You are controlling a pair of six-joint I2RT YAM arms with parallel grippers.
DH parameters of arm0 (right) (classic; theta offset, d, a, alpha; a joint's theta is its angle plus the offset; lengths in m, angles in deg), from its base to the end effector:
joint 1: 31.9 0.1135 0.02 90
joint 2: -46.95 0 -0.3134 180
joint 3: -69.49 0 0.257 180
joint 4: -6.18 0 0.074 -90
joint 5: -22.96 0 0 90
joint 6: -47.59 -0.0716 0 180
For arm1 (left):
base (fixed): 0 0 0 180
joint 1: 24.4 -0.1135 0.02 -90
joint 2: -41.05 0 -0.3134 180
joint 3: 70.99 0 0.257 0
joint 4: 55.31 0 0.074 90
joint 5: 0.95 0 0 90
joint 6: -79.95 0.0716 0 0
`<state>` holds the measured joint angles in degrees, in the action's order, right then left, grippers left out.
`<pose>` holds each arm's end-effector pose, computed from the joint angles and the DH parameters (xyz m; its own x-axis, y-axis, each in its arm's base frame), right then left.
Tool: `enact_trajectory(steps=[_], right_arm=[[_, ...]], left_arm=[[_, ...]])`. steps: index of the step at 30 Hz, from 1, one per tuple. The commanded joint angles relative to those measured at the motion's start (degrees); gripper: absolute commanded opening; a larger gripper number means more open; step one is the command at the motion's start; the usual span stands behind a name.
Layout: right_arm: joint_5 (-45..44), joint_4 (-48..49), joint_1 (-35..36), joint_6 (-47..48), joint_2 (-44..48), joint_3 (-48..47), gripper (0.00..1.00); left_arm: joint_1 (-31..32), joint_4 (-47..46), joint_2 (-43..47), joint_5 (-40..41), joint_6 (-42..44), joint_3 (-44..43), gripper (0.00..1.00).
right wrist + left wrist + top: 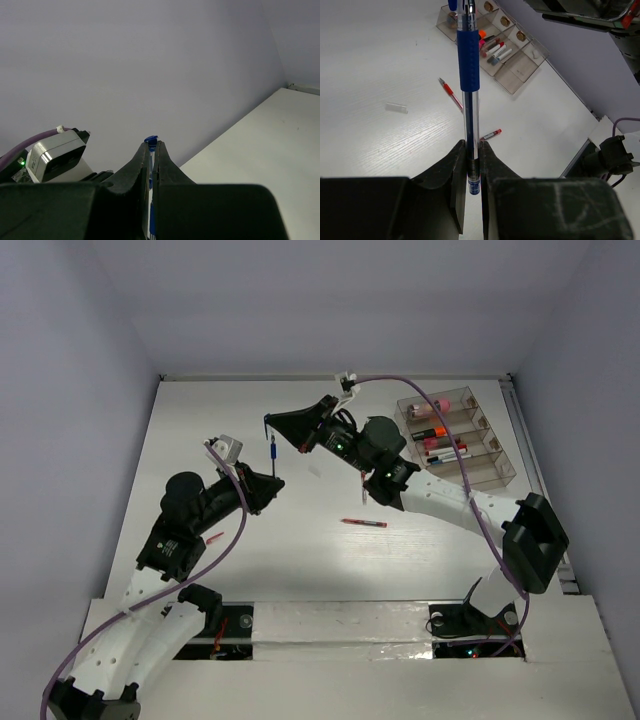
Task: Sort the stationery into containers
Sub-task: Close the pen cap on the pen.
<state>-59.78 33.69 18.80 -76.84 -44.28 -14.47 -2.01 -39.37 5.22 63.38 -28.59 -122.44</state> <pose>0.2576 0.3290 0.4445 -0.2957 0.5242 -0.7986 -0.8190 0.2912 0.4944 0.1287 -0.0866 0.3654 -0.2414 -0.2105 -0.9473 0.7036 0.6343 -0.3203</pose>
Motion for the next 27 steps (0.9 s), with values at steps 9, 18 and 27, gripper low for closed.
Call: enact_trajectory(steps=[9,18,27], right_arm=[[-3.1,0.5,0.5,3.4,4.1,-1.1,0.00],[-2.1,0.3,0.5,2.9,4.0,-1.1,0.00],[0.2,0.6,0.5,0.8,0.5,-2.2,0.00]], left_arm=[[-0.2,-3.2,0.7,-0.9,-0.1,-1.2,0.00],[-0.2,-3.1,0.6,-0.9,0.0,-1.2,0.00],[-0.7,-3.2,0.6,-1.1,-0.1,-1.2,0.00]])
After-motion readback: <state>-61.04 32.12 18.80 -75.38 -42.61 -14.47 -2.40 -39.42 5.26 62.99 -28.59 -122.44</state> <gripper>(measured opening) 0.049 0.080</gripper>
